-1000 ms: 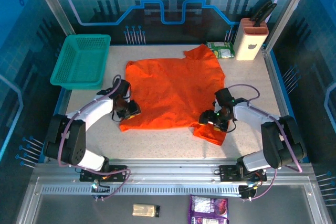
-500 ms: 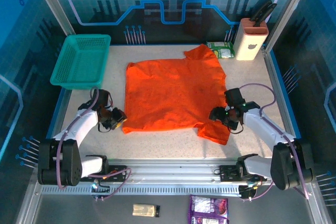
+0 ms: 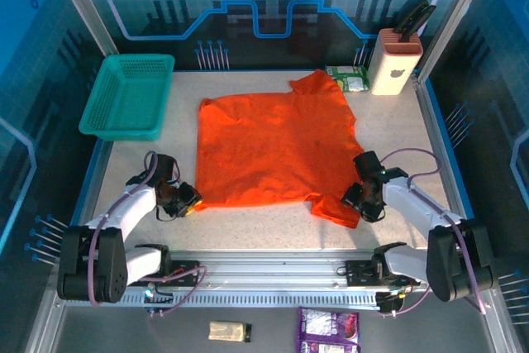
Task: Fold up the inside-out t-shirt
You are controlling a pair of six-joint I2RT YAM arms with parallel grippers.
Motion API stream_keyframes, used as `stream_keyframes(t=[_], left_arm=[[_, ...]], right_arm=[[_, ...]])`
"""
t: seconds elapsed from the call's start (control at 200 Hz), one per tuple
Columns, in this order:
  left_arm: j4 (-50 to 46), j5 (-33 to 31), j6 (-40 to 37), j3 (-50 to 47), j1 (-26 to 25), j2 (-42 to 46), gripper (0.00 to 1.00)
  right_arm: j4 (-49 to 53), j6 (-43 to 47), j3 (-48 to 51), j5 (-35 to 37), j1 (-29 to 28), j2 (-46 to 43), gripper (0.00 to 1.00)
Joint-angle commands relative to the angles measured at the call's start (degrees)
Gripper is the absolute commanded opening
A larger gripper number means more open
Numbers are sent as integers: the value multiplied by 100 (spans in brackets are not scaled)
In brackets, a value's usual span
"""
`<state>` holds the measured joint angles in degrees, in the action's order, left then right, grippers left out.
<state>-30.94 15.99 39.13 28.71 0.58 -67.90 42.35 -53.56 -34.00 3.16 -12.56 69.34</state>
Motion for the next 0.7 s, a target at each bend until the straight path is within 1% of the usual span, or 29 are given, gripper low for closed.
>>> stream_keyframes(t=[0.0, 0.05, 0.105, 0.21, 0.32, 0.415, 0.5, 0.54, 0.615, 0.67, 0.695], left_arm=[[230, 135, 47, -28, -31, -162, 27], [331, 154, 56, -29, -32, -250, 24], [443, 185, 43, 4, -32, -310, 14], [446, 202, -5, 288, -31, -161, 0], [-54, 239, -147, 1061, -32, 127, 0], [-624, 427, -286, 1715, -29, 344, 0], [-1134, 474, -244, 1845, -53, 572, 0], [-1299, 492, -186, 1727, -58, 693, 0], [-1474, 485, 28, 1189, -92, 911, 0], [-1363, 425, 346, 666, -213, 1133, 0], [-1214, 451, 519, 450, -278, 1250, 3]], right_arm=[[-171, -318, 57, -126, 76, 152, 56], [-245, -347, 93, -132, 71, 212, 53], [-316, -350, 119, -123, 71, 252, 46], [-444, -292, 116, -190, 132, 248, 20], [-491, -204, 80, -206, 215, 178, 0], [-430, -168, 59, -196, 321, 60, 0], [-382, -138, 84, -159, 433, -81, 0], [-351, -137, 80, -113, 495, -145, 0], [-300, -153, 95, -75, 599, -261, 0], [-288, -155, 110, -62, 651, -327, 0], [-277, -155, 102, -46, 664, -351, 0]])
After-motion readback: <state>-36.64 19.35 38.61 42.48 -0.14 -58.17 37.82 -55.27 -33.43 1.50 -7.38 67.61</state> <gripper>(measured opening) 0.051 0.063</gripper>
